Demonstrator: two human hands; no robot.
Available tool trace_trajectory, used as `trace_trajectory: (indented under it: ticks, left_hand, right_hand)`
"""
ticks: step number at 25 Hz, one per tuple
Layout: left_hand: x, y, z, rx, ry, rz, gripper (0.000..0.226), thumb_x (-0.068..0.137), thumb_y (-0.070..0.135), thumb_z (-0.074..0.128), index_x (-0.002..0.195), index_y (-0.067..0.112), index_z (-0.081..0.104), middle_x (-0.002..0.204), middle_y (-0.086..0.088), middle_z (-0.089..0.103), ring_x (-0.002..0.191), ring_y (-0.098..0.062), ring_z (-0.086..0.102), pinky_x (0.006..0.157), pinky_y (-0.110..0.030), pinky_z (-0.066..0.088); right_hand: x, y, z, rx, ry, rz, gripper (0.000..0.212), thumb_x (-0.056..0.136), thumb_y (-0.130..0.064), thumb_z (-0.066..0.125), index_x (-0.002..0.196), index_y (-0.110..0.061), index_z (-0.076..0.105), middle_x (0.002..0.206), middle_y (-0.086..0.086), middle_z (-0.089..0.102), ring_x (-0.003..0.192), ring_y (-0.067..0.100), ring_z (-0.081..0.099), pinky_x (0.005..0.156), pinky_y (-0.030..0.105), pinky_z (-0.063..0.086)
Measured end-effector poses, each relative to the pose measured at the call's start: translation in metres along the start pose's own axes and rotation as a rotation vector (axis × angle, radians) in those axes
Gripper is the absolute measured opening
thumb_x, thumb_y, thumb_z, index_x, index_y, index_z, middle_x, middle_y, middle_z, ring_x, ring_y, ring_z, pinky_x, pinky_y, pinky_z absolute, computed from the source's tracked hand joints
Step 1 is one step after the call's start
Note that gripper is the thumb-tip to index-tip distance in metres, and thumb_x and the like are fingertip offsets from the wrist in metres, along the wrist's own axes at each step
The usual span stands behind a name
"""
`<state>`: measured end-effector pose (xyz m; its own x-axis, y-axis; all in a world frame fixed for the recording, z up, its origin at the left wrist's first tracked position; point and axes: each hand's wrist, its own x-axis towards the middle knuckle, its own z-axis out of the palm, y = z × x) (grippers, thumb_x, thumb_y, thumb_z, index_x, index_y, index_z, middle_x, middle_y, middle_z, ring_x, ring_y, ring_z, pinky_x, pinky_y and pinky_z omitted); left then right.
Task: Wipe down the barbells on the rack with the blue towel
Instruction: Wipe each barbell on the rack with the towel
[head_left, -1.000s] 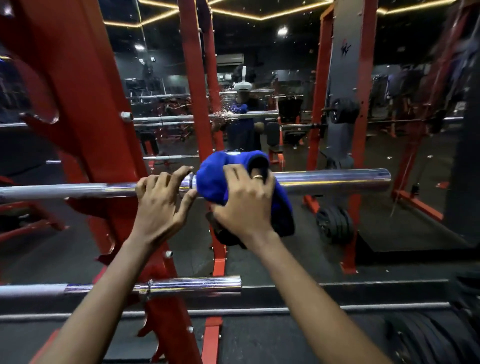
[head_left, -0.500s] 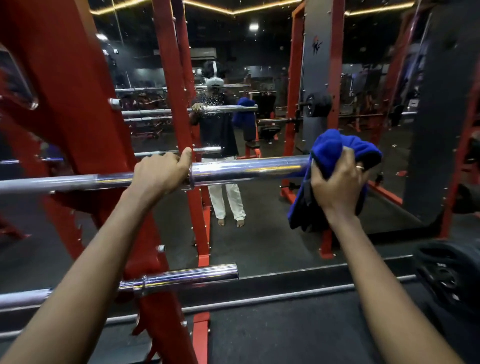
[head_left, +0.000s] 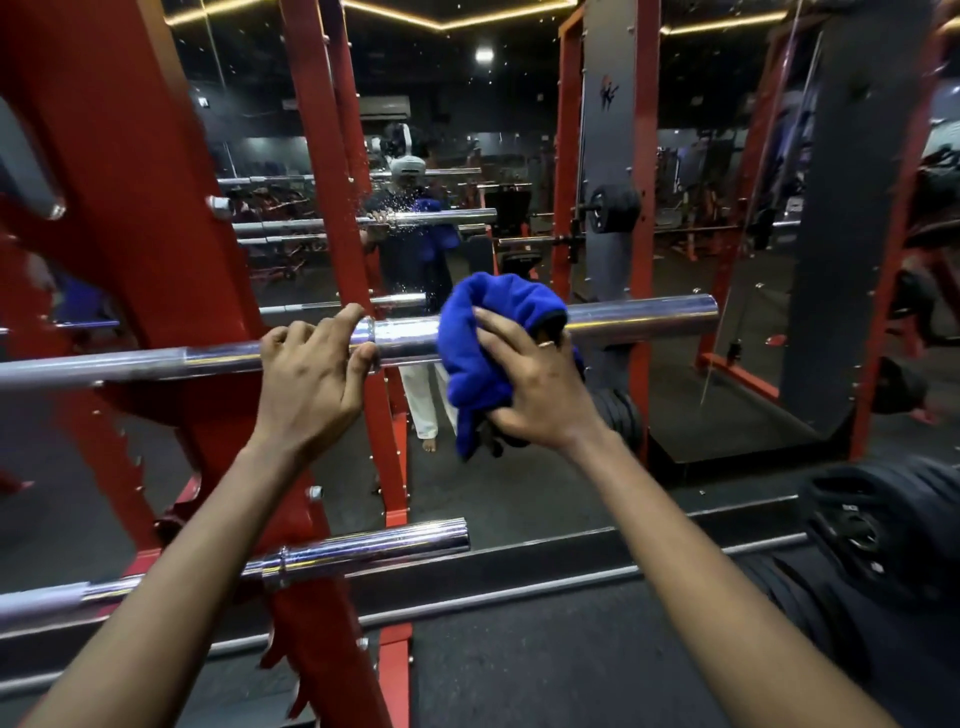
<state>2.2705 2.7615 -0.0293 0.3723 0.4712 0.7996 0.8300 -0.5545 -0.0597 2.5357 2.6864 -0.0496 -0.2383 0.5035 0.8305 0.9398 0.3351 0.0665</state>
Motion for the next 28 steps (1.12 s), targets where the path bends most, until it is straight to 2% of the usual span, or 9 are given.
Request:
trace_trajectory:
  ticks: [3, 8, 10, 13, 16, 18, 21, 24, 28]
  left_hand:
    - [0.014, -0.001, -0.007, -0.004, -0.157, -0.049, 0.050, 0.101, 0.047, 0.023, 0.136, 0.022, 0.047, 0.121, -0.006, 0.065, 0.105, -0.033, 0.053, 0.092, -0.049, 0.031]
    - [0.035, 0.000, -0.013, -0.107, -0.384, -0.202, 0.043, 0.107, 0.047, 0.018, 0.133, 0.028, 0.046, 0.138, -0.007, 0.059, 0.125, -0.035, 0.047, 0.104, -0.050, 0.023]
    - [0.028, 0.001, -0.012, -0.188, -0.318, -0.194, 0.044, 0.108, 0.046, 0.021, 0.143, 0.031, 0.044, 0.139, -0.004, 0.058, 0.127, -0.031, 0.046, 0.104, -0.043, 0.021]
    - [0.009, -0.003, -0.013, -0.295, -0.142, -0.098, 0.050, 0.105, 0.045, 0.028, 0.150, 0.029, 0.042, 0.134, 0.002, 0.061, 0.123, -0.022, 0.048, 0.101, -0.034, 0.020]
    - [-0.002, -0.011, -0.011, -0.173, -0.086, 0.047, 0.052, 0.104, 0.048, 0.037, 0.152, 0.028, 0.039, 0.130, 0.002, 0.062, 0.114, -0.021, 0.052, 0.104, -0.038, 0.027]
    - [-0.002, -0.011, -0.009, -0.065, -0.104, 0.071, 0.059, 0.101, 0.059, 0.037, 0.149, 0.026, 0.039, 0.129, 0.000, 0.062, 0.108, -0.025, 0.054, 0.103, -0.042, 0.030]
    - [0.008, -0.008, -0.010, 0.027, -0.156, 0.054, 0.062, 0.098, 0.064, 0.030, 0.142, 0.021, 0.039, 0.120, -0.008, 0.066, 0.100, -0.032, 0.056, 0.094, -0.048, 0.034]
    - [0.030, -0.009, -0.022, -0.001, -0.326, 0.040, 0.061, 0.098, 0.066, 0.023, 0.130, 0.018, 0.041, 0.115, -0.017, 0.069, 0.104, -0.039, 0.062, 0.091, -0.049, 0.037]
    - [0.065, -0.016, -0.035, -0.184, -0.680, -0.188, 0.070, 0.097, 0.075, 0.021, 0.140, 0.029, 0.051, 0.143, -0.011, 0.058, 0.129, -0.036, 0.054, 0.102, -0.044, 0.035]
  right_hand:
    - [-0.019, 0.052, -0.019, -0.008, 0.129, 0.140, 0.079, 0.068, -0.041, 0.063, 0.138, -0.006, 0.055, 0.147, 0.012, 0.054, 0.131, 0.031, 0.055, 0.117, 0.046, 0.028]
    - [-0.001, 0.017, -0.005, 0.015, 0.329, 0.713, 0.074, 0.076, -0.053, 0.058, 0.132, -0.006, 0.059, 0.135, 0.009, 0.061, 0.115, 0.039, 0.060, 0.108, 0.065, 0.033]
    - [0.012, -0.019, 0.006, 0.029, 0.328, 0.685, 0.070, 0.076, -0.050, 0.062, 0.130, -0.006, 0.061, 0.133, 0.009, 0.062, 0.108, 0.039, 0.064, 0.106, 0.066, 0.032]
    - [0.023, -0.068, 0.024, 0.040, 0.165, 0.389, 0.071, 0.075, -0.052, 0.063, 0.133, -0.012, 0.060, 0.142, 0.002, 0.057, 0.112, 0.031, 0.064, 0.103, 0.059, 0.035]
    - [0.025, -0.068, 0.028, 0.026, 0.034, 0.103, 0.068, 0.075, -0.048, 0.067, 0.134, -0.015, 0.062, 0.151, -0.003, 0.051, 0.123, 0.029, 0.058, 0.102, 0.054, 0.037]
    - [0.019, -0.042, 0.020, -0.009, 0.039, 0.001, 0.069, 0.072, -0.041, 0.074, 0.134, -0.013, 0.062, 0.152, 0.000, 0.051, 0.125, 0.029, 0.059, 0.101, 0.051, 0.041]
    - [-0.002, 0.001, 0.004, -0.055, 0.154, 0.100, 0.071, 0.072, -0.044, 0.070, 0.134, -0.009, 0.061, 0.148, 0.005, 0.055, 0.125, 0.028, 0.059, 0.108, 0.050, 0.034]
    - [-0.010, 0.018, -0.009, -0.023, 0.242, 0.330, 0.075, 0.074, -0.048, 0.062, 0.135, -0.005, 0.056, 0.139, 0.011, 0.059, 0.122, 0.033, 0.055, 0.107, 0.061, 0.034]
    - [0.019, -0.004, -0.013, -0.027, 0.218, 0.630, 0.072, 0.079, -0.057, 0.051, 0.127, -0.004, 0.059, 0.126, 0.010, 0.063, 0.110, 0.042, 0.060, 0.107, 0.061, 0.031]
